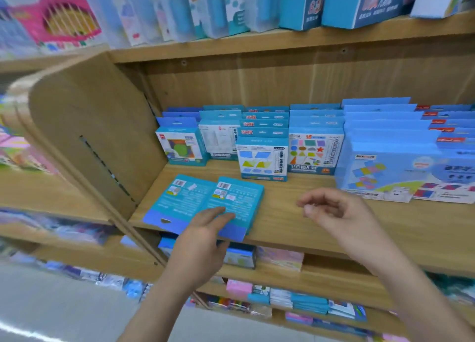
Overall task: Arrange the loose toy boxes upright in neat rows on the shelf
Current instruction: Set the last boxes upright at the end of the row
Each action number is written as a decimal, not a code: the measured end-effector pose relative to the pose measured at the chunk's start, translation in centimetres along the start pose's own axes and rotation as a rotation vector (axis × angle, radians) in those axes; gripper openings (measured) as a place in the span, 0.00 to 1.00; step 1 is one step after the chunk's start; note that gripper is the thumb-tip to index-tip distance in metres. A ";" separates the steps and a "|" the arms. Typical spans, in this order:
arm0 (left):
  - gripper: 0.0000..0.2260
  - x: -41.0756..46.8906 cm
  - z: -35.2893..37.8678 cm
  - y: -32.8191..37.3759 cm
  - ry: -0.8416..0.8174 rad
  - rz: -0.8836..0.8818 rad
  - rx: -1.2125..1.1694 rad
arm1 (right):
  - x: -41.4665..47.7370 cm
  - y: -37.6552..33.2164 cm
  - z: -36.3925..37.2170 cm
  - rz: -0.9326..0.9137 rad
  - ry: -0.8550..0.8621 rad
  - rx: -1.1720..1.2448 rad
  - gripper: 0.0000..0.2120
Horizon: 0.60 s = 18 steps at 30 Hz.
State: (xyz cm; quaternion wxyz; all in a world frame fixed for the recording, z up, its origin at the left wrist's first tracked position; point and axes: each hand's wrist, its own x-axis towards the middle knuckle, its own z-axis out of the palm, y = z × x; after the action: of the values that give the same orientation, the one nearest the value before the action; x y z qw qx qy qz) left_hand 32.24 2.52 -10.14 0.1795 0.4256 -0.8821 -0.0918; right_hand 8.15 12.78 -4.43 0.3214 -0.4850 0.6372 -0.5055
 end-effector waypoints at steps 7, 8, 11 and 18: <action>0.33 1.9 1.0 -5.4 -0.017 0.206 0.133 | 1.0 0.9 7.8 -0.107 -0.169 -0.416 0.26; 0.26 2.1 0.5 -5.4 0.057 0.258 0.074 | 1.3 1.2 8.4 -0.148 -0.200 -0.534 0.31; 0.14 2.9 -2.0 -5.2 0.232 0.318 -0.116 | 1.9 1.4 9.7 -0.242 -0.164 -0.621 0.33; 0.05 4.3 -5.5 -5.0 0.327 -0.081 -0.623 | 2.0 -2.2 11.1 -0.235 0.093 -0.408 0.18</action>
State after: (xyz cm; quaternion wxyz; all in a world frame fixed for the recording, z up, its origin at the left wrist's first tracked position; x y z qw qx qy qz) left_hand 35.51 -3.99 -5.66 0.4358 0.3942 -0.7536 -0.2945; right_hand 18.16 7.13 -5.30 0.1260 -0.5870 0.6795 -0.4218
